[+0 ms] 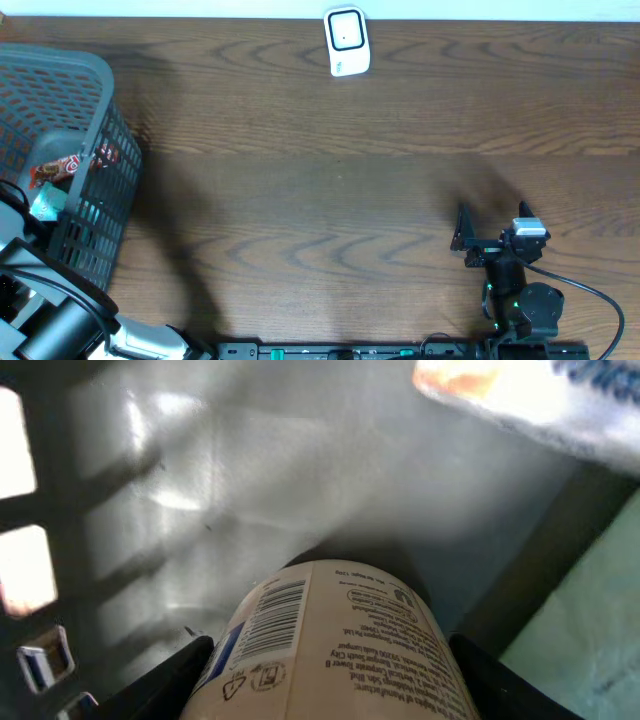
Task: Scan the item barcode
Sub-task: 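Grasp the green-lidded bottle with the left gripper and lift it out, then carry the bottle with the left gripper toward the white scanner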
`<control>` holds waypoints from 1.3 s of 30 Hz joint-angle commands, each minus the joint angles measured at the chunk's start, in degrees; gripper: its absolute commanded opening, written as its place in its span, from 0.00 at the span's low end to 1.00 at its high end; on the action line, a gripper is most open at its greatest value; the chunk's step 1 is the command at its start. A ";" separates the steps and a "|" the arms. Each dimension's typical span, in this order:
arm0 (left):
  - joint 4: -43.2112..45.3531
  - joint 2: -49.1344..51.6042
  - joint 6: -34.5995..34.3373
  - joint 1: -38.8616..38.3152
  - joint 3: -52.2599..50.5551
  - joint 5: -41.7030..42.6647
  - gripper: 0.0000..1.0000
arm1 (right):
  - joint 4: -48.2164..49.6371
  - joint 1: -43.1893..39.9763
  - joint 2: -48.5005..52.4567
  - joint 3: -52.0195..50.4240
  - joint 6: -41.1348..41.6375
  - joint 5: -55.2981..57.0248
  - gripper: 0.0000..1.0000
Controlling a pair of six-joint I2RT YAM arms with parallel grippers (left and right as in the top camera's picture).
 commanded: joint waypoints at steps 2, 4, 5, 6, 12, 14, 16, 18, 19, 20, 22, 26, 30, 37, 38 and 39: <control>-1.73 -3.67 1.53 0.15 4.24 5.77 0.49 | -0.22 0.35 -0.20 -0.07 0.55 0.11 0.99; -2.10 -6.38 1.77 0.15 6.60 9.75 0.49 | -0.22 0.35 -0.20 -0.07 0.55 0.11 0.99; -2.10 -8.02 1.75 0.15 7.85 12.28 0.49 | -0.22 0.35 -0.20 -0.07 0.55 0.11 0.99; -1.92 -10.03 1.66 0.15 9.16 15.43 0.49 | -0.22 0.35 -0.20 -0.07 0.55 0.11 0.99; 4.26 -21.14 -0.52 0.15 14.93 32.59 0.49 | -0.22 0.35 -0.20 -0.07 0.55 0.11 0.99; 8.13 -25.16 -2.58 0.13 15.39 37.07 0.50 | -0.22 0.35 -0.20 -0.07 0.55 0.09 0.99; 11.98 -28.96 -5.07 0.13 15.39 40.41 0.50 | -0.22 0.35 -0.20 -0.07 0.55 0.11 0.99; 14.67 -32.28 -7.56 -0.24 15.39 42.40 0.51 | -0.22 0.35 -0.20 -0.07 0.55 0.11 0.99; 15.65 -33.79 -8.61 -0.70 15.39 43.23 0.51 | -0.22 0.35 -0.20 -0.07 0.55 0.11 0.99; 16.44 -35.04 -9.57 -1.33 15.39 43.71 0.51 | -0.22 0.35 -0.20 -0.07 0.55 0.11 0.99; 17.20 -37.22 -10.86 -3.37 15.39 44.00 0.52 | -0.22 0.35 -0.20 -0.07 0.55 0.11 0.99; 17.77 -39.71 -11.28 -9.88 15.37 43.93 0.51 | -0.22 0.35 -0.20 -0.07 0.55 0.11 0.99; 18.47 -39.12 -11.26 -19.71 15.34 43.23 0.52 | -0.22 0.35 -0.20 -0.07 0.55 0.11 0.99; 18.78 -32.35 -8.81 -40.57 15.32 36.46 0.52 | -0.22 0.35 -0.20 -0.07 0.55 0.09 0.99; 18.75 -30.84 -7.50 -43.65 15.32 34.75 0.52 | -0.22 0.35 -0.20 -0.07 0.55 0.11 0.99; 18.75 -29.22 -5.92 -46.64 15.30 33.16 0.52 | -0.22 0.35 -0.20 -0.07 0.55 0.11 0.99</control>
